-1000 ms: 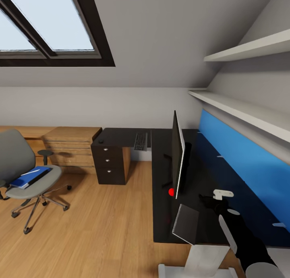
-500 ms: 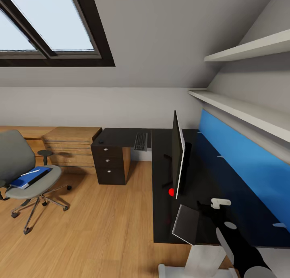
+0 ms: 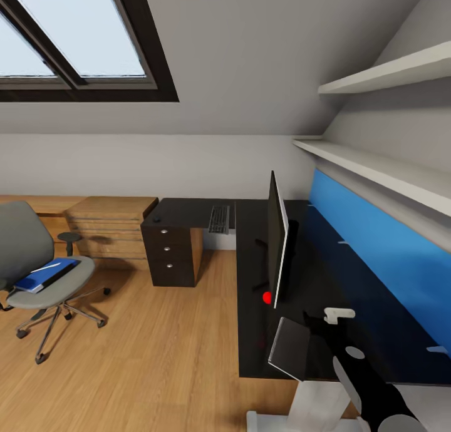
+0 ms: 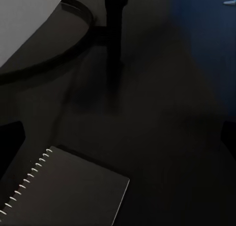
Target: In the bedroom, organize the workspace by keeping the computer under the desk, ensuring the monitor is on the desk, placing the keyboard on the desk next to the monitor, placing the mouse on the desk next to the keyboard, moving the folder from the swivel chair onto the desk next to the mouse, stacking the notebook on top of the folder with the pen on top of the notebook, and positioning the swivel chair next to the desk.
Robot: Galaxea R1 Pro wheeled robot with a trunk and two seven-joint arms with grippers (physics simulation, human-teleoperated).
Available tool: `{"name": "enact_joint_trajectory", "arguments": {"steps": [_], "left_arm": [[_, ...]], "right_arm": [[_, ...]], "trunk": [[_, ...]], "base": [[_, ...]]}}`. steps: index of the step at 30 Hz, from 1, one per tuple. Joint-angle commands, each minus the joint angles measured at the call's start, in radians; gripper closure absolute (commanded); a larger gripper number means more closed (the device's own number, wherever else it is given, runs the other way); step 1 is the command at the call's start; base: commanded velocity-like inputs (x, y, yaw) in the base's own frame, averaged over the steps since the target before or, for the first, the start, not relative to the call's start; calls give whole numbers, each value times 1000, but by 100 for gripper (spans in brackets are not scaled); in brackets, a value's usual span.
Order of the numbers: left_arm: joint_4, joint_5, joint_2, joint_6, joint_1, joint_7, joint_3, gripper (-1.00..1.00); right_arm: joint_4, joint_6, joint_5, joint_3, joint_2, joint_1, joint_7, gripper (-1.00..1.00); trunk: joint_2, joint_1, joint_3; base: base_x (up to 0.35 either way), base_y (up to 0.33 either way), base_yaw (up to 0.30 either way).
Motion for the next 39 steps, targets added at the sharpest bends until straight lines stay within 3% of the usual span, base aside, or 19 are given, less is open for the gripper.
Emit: {"name": "enact_joint_trajectory", "arguments": {"steps": [1,27,35,39], "left_arm": [[0,-3,-1,-3,-1,0,6,-100],[0,-4,-1,-3,-1,-1,3,-100],[0,-4,0,-3,-1,-1,3,-100],[0,-4,0,-3,-1,-1,3,-100]], "right_arm": [[0,-5,-10,3,-1,-1,-1,-100],[3,-7,-12,14,3,-1,7,-100],[1,-7,-11,51,2,-1,83,-100],[1,-7,-10,59,2,-1,110,-100]], "trunk": [[-9,4,-5],[-191,104,-86],[-247,135,-111],[-247,135,-111]], "base": [[0,0,0],[0,0,0],[0,0,0],[0,0,0]]}}
